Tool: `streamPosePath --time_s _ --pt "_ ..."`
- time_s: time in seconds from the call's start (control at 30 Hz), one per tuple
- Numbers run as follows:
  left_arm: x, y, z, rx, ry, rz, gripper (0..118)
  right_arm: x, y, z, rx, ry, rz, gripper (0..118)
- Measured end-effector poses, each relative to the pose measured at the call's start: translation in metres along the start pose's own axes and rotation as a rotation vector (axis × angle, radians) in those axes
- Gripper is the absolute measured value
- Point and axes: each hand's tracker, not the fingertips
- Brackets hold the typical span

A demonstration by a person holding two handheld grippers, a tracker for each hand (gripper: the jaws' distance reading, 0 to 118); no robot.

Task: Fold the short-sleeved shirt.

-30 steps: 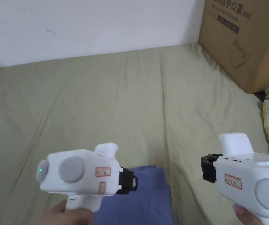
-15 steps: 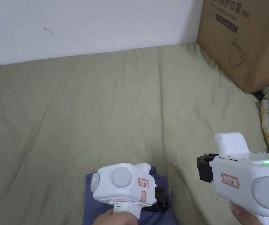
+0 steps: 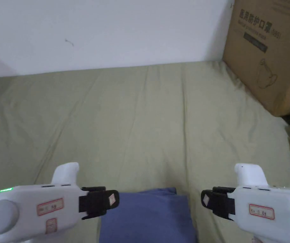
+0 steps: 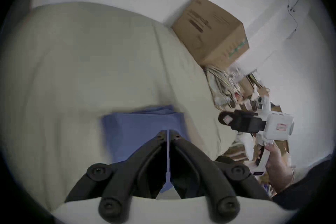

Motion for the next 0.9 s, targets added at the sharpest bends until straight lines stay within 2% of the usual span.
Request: streamPosePath --time_s 0.1,0.23,0.3,0.33,0.37,0.4,0.47,0.5,0.57,0.6,0.63,0.67,0.7,0.73,0.8,0.83,0.87,0.9 --pt "-0.036 -0.010 0.025 0.017 0.058 0.095 3 -0.013 -0.001 -0.035 -0.113 0.111 -0.007 0" --pt "-0.071 -0.029 0.034 0.022 0.090 0.218 3 -0.013 -0.006 -0.083 -0.239 0.208 -0.074 0" --pt "-0.082 -0.037 0.033 0.022 0.073 0.251 3 -0.001 -0.009 -0.102 -0.292 0.169 -0.101 0" --pt "-0.086 -0.040 0.030 0.021 0.061 0.253 3 0.007 -0.012 -0.107 -0.307 0.108 -0.083 0" --pt "-0.091 -0.042 0.026 0.018 0.045 0.261 3 0.013 -0.015 -0.108 -0.329 0.037 -0.031 0" --pt "-0.095 -0.044 0.023 0.015 0.039 0.264 3 0.020 -0.018 -0.106 -0.345 0.032 -0.027 0" --pt "-0.101 -0.048 0.013 0.008 0.032 0.288 4 0.040 -0.017 -0.101 -0.337 0.159 -0.154 0" --pt "-0.104 -0.050 0.008 0.007 0.009 0.305 4 0.044 -0.016 -0.098 -0.335 0.146 -0.189 0" --pt "-0.110 -0.051 -0.001 -0.005 -0.086 0.329 4 0.051 -0.016 -0.093 -0.307 0.055 -0.120 0" --pt "-0.114 -0.052 -0.005 -0.015 -0.152 0.360 5 0.051 -0.018 -0.093 -0.314 0.062 -0.102 0" --pt "-0.108 -0.054 -0.007 -0.027 -0.221 0.394 11 0.052 -0.020 -0.093 -0.318 0.066 -0.102 0" --pt "-0.111 -0.055 -0.011 -0.035 -0.264 0.409 22 0.052 -0.021 -0.095 -0.320 0.069 -0.106 0" --pt "-0.114 -0.055 -0.014 -0.048 -0.274 0.396 38 0.052 -0.020 -0.095 -0.319 0.069 -0.108 0" --pt "-0.116 -0.056 -0.018 -0.047 -0.281 0.383 60 0.052 -0.020 -0.095 -0.320 0.068 -0.109 0" --pt "-0.131 -0.057 -0.028 -0.046 -0.307 0.365 91 0.052 -0.019 -0.097 -0.324 0.069 -0.099 0" --pt "-0.132 -0.058 -0.034 -0.066 -0.347 0.353 112 0.052 -0.019 -0.096 -0.326 0.071 -0.093 0" --pt "-0.134 -0.060 -0.043 -0.100 -0.381 0.341 118 0.053 -0.018 -0.096 -0.330 0.072 -0.089 0" --pt "-0.133 -0.061 -0.046 -0.120 -0.381 0.331 118 0.053 -0.017 -0.096 -0.333 0.073 -0.088 0"
